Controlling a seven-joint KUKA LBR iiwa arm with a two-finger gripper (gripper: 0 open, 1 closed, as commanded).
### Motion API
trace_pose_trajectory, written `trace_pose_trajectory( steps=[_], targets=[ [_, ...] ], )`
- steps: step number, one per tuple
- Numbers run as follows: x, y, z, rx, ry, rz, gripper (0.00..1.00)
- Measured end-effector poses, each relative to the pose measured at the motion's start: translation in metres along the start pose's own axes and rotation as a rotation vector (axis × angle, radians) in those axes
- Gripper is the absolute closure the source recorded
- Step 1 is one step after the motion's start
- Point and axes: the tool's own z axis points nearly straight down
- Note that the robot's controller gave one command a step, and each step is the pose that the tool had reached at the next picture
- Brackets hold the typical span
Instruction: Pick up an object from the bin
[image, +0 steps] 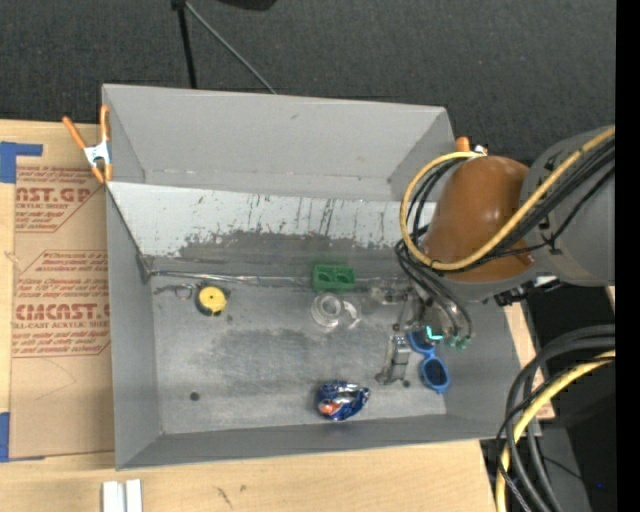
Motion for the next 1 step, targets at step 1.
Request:
trace_pose_trajectory(
  steps=[1],
  targets=[
    [0.0203, 0.0172, 0.0747, 0.003, 0.000, -0.271, 0.00]
  ],
)
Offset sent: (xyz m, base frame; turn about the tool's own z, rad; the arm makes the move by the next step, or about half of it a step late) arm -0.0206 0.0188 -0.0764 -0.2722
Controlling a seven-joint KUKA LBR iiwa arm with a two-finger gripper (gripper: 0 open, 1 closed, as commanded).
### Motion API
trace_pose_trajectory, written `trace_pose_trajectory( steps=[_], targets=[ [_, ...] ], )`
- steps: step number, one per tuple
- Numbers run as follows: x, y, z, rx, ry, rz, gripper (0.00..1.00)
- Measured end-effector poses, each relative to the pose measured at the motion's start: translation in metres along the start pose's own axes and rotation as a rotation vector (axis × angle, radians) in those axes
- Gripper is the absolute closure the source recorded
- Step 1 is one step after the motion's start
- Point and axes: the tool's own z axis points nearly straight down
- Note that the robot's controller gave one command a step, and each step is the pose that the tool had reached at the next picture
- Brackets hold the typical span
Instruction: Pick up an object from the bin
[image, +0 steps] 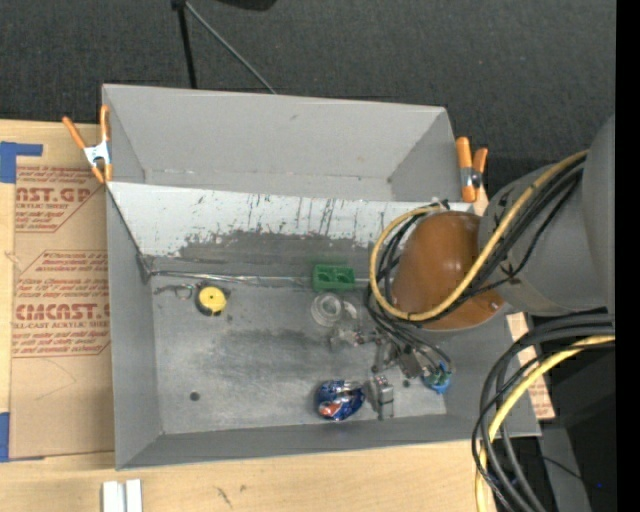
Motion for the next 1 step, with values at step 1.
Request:
trace_pose_trajectory(
  steps=[1],
  targets=[
    [0.0036, 0.0532, -0.0013, 0.003, -0.014, -0.227, 0.00]
  ],
)
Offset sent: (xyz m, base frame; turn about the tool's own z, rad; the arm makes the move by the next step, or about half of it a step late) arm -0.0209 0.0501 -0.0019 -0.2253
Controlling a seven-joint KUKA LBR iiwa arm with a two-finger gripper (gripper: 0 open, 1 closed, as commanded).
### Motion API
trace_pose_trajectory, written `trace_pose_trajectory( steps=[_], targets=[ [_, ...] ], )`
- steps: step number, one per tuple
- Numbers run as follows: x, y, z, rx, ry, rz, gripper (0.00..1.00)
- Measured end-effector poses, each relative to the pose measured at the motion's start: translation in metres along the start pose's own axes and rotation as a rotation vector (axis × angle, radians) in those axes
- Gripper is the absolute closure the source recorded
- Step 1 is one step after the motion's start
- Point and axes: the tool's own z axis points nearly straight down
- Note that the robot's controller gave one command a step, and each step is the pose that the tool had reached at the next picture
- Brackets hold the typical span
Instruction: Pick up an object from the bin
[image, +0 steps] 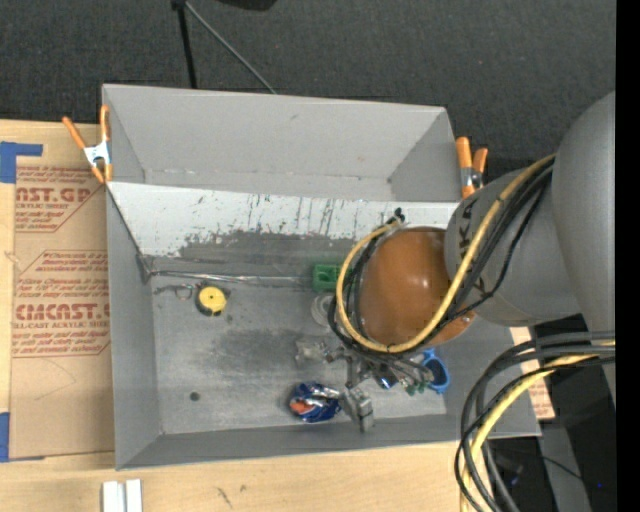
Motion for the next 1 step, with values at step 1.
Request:
trace_pose_trajectory(
  steps=[1],
  targets=[
    [0.0024, 0.0017, 0.0032, -0.005, 0.006, 0.002, 1.00]
  ],
)
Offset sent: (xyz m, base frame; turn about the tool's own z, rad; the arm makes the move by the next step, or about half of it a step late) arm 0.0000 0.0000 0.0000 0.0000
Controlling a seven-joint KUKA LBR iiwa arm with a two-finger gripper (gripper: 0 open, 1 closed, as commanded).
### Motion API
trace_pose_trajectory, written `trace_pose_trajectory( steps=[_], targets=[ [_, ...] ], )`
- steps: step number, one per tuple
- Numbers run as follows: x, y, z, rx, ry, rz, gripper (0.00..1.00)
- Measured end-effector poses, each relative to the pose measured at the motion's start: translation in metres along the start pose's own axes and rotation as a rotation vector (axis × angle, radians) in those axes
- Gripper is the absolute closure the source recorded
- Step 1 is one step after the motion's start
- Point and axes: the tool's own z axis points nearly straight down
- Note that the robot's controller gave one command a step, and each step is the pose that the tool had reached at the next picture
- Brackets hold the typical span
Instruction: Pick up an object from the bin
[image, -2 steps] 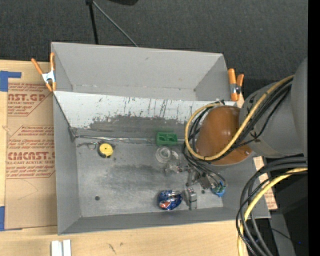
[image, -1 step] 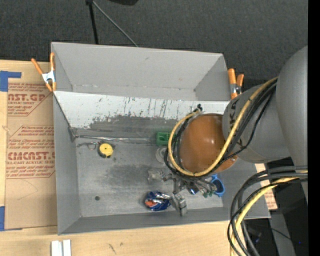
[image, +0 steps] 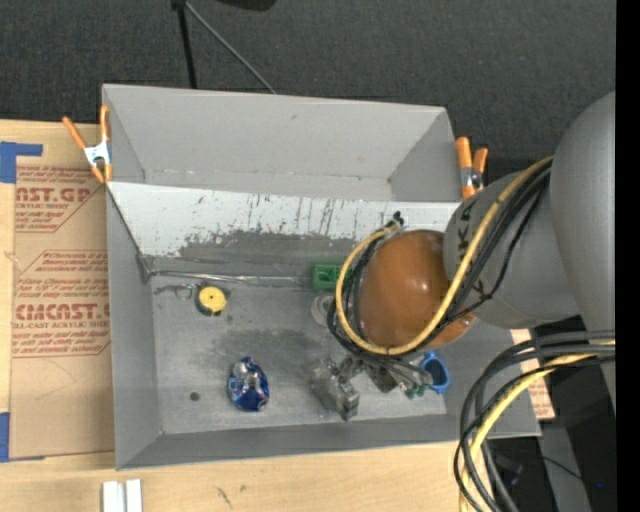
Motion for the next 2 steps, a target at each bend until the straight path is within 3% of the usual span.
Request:
trace_pose_trajectory(
  steps=[1, 2],
  targets=[
    [-0.003, -0.001, -0.002, 0.003, -0.007, 0.000, 0.00],
    [0.018, -0.104, -0.107, 0.006, -0.003, -0.331, 0.00]
  ],
)
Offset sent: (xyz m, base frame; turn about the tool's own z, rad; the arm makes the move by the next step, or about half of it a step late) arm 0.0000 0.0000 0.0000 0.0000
